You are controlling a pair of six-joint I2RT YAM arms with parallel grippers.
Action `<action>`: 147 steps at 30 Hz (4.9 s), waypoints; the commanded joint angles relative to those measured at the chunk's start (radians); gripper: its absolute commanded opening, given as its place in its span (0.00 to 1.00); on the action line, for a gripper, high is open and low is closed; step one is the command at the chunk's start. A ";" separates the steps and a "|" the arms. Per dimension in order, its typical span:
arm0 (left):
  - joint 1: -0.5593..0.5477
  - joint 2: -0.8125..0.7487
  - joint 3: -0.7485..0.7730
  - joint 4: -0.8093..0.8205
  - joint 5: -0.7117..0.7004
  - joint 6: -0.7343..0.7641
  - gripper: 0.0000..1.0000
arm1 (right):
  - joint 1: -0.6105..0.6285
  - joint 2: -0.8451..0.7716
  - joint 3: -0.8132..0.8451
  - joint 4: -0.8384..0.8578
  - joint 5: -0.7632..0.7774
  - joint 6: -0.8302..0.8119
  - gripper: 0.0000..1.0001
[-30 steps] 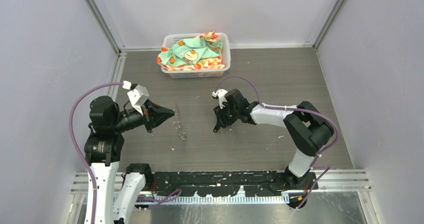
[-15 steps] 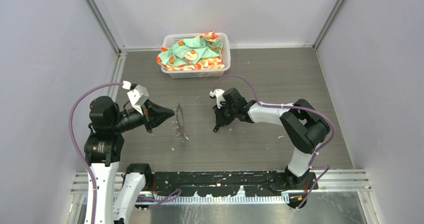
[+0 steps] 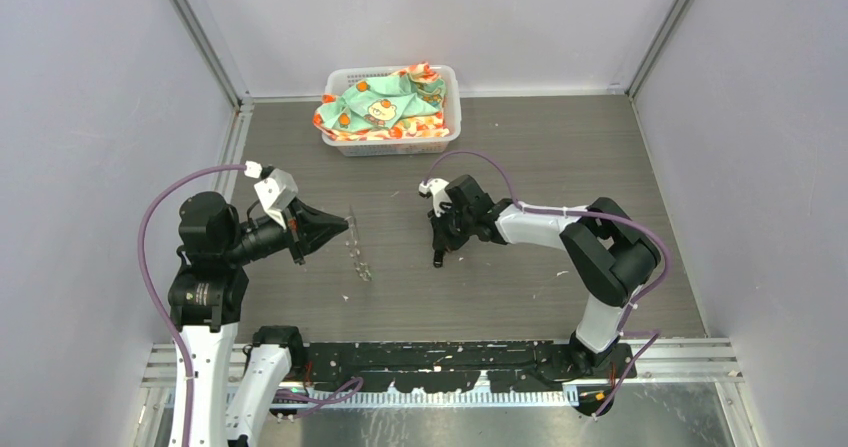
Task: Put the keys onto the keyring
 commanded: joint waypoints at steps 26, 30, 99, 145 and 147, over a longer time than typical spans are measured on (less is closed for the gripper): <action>-0.241 0.032 -0.076 0.032 -0.179 0.126 0.00 | 0.237 -0.748 -0.102 0.256 -0.200 0.374 0.01; -0.305 0.039 -0.073 0.040 -0.219 0.165 0.00 | 0.243 -0.721 -0.098 0.358 -0.222 0.424 0.01; -0.355 -0.124 -0.197 0.336 0.056 0.414 0.00 | 0.359 -0.806 -0.155 0.389 -0.068 0.398 0.01; -0.355 -0.075 -0.232 0.435 -0.188 0.006 0.01 | 0.371 -0.622 -0.094 0.625 0.106 0.438 0.01; -0.355 -0.077 -0.235 0.435 -0.188 0.006 0.01 | 0.373 -0.623 -0.094 0.624 0.116 0.435 0.01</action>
